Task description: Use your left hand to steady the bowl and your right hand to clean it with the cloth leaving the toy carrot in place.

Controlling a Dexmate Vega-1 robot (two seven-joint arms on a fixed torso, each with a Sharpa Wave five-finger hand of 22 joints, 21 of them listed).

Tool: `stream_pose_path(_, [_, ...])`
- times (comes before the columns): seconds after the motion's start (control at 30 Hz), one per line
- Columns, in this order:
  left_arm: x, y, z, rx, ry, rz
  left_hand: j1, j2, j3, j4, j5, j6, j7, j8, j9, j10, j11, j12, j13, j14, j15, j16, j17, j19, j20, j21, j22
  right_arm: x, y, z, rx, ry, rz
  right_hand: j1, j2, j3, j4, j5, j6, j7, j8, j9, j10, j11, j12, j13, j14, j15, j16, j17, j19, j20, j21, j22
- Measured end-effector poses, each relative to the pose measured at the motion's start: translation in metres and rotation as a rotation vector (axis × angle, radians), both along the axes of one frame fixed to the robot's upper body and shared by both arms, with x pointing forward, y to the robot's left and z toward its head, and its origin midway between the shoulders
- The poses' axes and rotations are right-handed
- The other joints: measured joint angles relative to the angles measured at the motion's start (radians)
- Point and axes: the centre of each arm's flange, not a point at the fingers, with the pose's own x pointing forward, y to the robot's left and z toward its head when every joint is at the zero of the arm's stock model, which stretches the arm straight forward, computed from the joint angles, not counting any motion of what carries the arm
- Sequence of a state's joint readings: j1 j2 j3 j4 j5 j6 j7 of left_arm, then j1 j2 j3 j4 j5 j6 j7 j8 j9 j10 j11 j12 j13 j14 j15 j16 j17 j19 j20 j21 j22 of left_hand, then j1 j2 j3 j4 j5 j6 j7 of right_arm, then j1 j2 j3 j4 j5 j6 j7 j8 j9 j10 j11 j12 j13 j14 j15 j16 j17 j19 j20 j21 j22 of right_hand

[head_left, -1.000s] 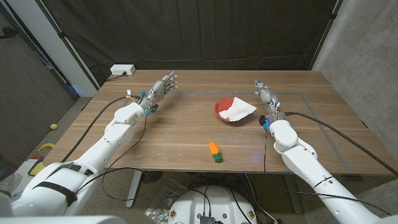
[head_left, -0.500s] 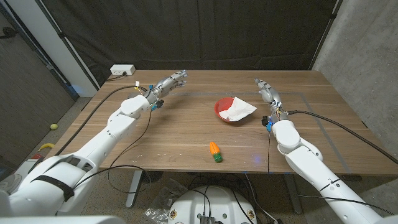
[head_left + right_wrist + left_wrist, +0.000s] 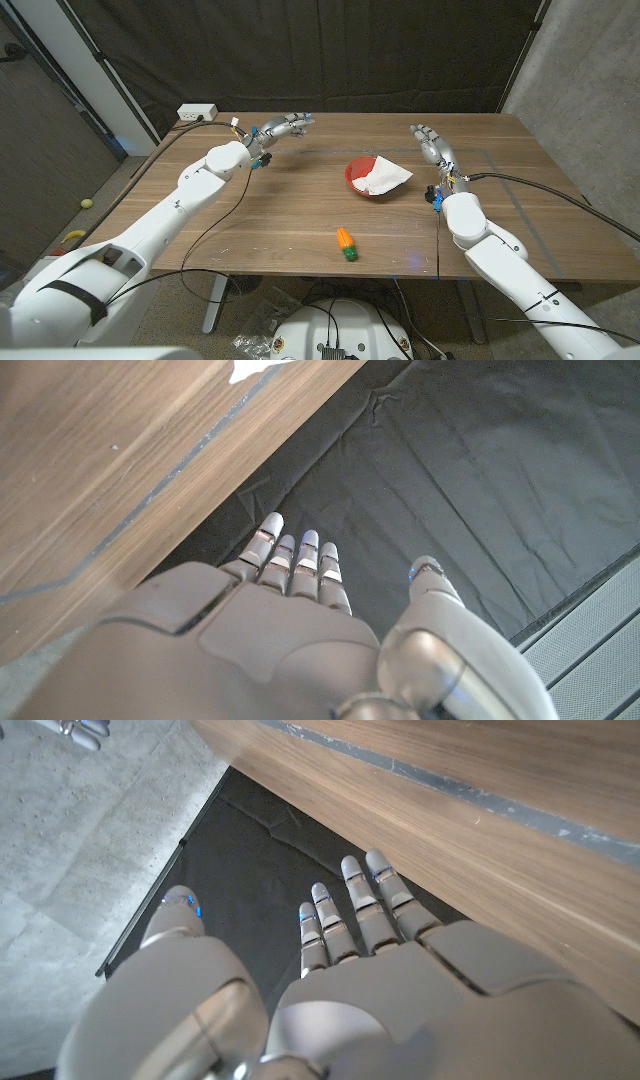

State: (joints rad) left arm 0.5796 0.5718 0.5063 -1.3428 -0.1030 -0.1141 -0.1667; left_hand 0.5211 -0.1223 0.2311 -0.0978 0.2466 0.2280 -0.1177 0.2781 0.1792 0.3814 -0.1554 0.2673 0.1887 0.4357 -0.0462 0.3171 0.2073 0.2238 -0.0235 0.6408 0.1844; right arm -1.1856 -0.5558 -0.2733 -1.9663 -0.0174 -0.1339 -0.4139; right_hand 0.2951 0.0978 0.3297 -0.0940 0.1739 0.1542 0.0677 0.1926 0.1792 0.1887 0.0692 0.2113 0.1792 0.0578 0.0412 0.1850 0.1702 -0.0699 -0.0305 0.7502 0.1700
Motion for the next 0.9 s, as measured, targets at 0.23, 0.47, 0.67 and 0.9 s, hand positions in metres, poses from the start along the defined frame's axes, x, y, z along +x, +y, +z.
stream_pose_path(0.23, [-0.006,-0.015,0.012,0.073,-0.027,0.028,0.053,-0.032,-0.015,-0.037,0.014,0.058,0.01,0.008,0.004,0.045,-0.005,-0.005,0.0,0.042,-0.002,0.008,0.0,0.056,-0.001,0.014,0.0,-0.007,0.0,0.001,-0.055,-0.006,-0.038,0.009,-0.001,0.0,0.0,0.0,0.001,-0.002,0.0,0.0,0.007,-0.007,0.0,0.0,0.005,-0.005,0.0,0.0,0.0,0.0,-0.005,0.0])
stream_pose_path(0.47, [-0.014,-0.032,0.024,0.118,-0.055,0.016,0.095,-0.048,-0.029,-0.053,0.031,0.115,0.02,0.018,0.005,0.081,-0.003,-0.009,0.005,0.072,-0.001,0.016,0.005,0.069,-0.001,0.018,0.004,-0.008,-0.002,0.0,-0.079,-0.005,-0.067,0.009,-0.001,-0.004,-0.004,0.0,0.005,-0.005,0.0,0.0,0.007,-0.007,0.0,0.0,0.005,-0.005,0.0,0.0,0.0,0.0,-0.008,0.0])
stream_pose_path(0.67, [-0.014,-0.043,0.027,0.204,-0.059,0.044,0.114,-0.054,-0.039,-0.061,0.04,0.169,0.024,0.033,0.005,0.105,-0.002,-0.013,0.005,0.105,-0.003,0.031,0.011,0.075,0.004,0.018,0.004,-0.016,-0.002,0.001,-0.113,-0.013,-0.082,0.009,-0.001,-0.004,-0.004,0.0,0.005,-0.005,0.0,0.0,0.013,-0.002,0.0,0.0,0.005,-0.005,0.0,0.0,0.0,0.0,-0.008,0.0])
stream_pose_path(0.9, [-0.017,-0.061,0.029,0.303,-0.064,0.053,0.151,-0.036,-0.06,-0.058,0.058,0.279,0.036,0.066,0.01,0.154,0.004,-0.02,0.014,0.155,-0.011,0.058,0.027,0.087,0.006,0.021,0.009,-0.02,-0.005,0.0,-0.128,-0.017,-0.097,0.009,-0.001,-0.007,-0.007,0.0,0.006,-0.004,0.0,0.0,0.013,-0.003,0.0,0.0,0.005,-0.005,0.0,0.0,0.0,0.0,-0.015,0.0])
